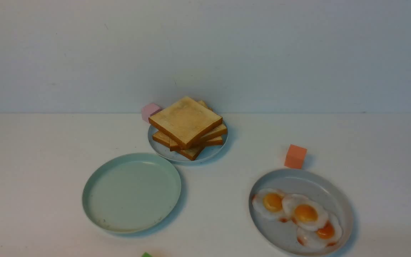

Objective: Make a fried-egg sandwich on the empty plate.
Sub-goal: Use the left arm to grab a slice of bread

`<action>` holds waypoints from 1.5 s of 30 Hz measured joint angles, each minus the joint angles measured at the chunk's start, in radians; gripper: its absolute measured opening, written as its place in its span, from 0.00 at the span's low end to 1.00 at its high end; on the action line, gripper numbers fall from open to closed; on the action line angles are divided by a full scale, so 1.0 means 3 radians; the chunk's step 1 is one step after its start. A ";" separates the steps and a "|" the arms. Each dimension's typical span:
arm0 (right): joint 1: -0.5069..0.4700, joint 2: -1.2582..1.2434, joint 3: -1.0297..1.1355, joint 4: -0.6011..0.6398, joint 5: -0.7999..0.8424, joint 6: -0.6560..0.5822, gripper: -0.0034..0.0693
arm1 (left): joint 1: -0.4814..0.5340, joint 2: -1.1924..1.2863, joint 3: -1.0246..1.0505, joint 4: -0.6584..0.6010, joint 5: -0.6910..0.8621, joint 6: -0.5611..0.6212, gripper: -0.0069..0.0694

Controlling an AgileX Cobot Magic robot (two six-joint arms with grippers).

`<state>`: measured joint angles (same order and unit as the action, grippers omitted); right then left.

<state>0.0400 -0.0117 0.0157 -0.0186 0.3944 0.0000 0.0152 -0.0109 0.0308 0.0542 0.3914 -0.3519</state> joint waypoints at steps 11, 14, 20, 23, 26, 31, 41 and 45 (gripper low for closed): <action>0.0000 0.0000 0.0000 0.0000 0.0000 0.0000 0.37 | 0.0000 0.0000 0.0000 0.0000 0.0000 0.0000 0.40; 0.0000 0.0000 0.0000 0.0000 0.0000 0.0000 0.37 | 0.0000 0.0000 0.0000 0.0000 0.0000 0.0000 0.40; 0.0000 0.0000 0.0000 0.0000 0.0000 0.0000 0.37 | 0.0000 0.0000 0.0000 0.0005 0.0000 0.0000 0.40; 0.0000 0.0000 0.0000 0.0000 0.0000 0.0000 0.37 | 0.0000 0.0000 0.0000 -0.0006 -0.0054 -0.0017 0.40; 0.0000 0.0000 0.0000 0.0000 0.0000 0.0000 0.37 | 0.0000 0.0000 0.0001 -0.0458 -0.0408 -0.0277 0.40; 0.0000 0.0000 0.0000 0.0000 0.0000 0.0000 0.37 | 0.0000 0.0000 0.0001 -0.1328 -0.0924 -0.0665 0.40; 0.0000 0.0000 0.0000 0.0000 0.0000 0.0000 0.37 | 0.0000 0.0113 -0.0376 -0.1421 -0.0815 -0.0489 0.27; 0.0000 0.0000 0.0000 0.0000 0.0000 0.0000 0.37 | -0.0029 0.0546 -0.0734 -0.1281 -0.0604 -0.0107 0.11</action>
<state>0.0400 -0.0117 0.0157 -0.0186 0.3944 0.0000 0.0066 0.1527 -0.1894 -0.3301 0.2103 -0.3839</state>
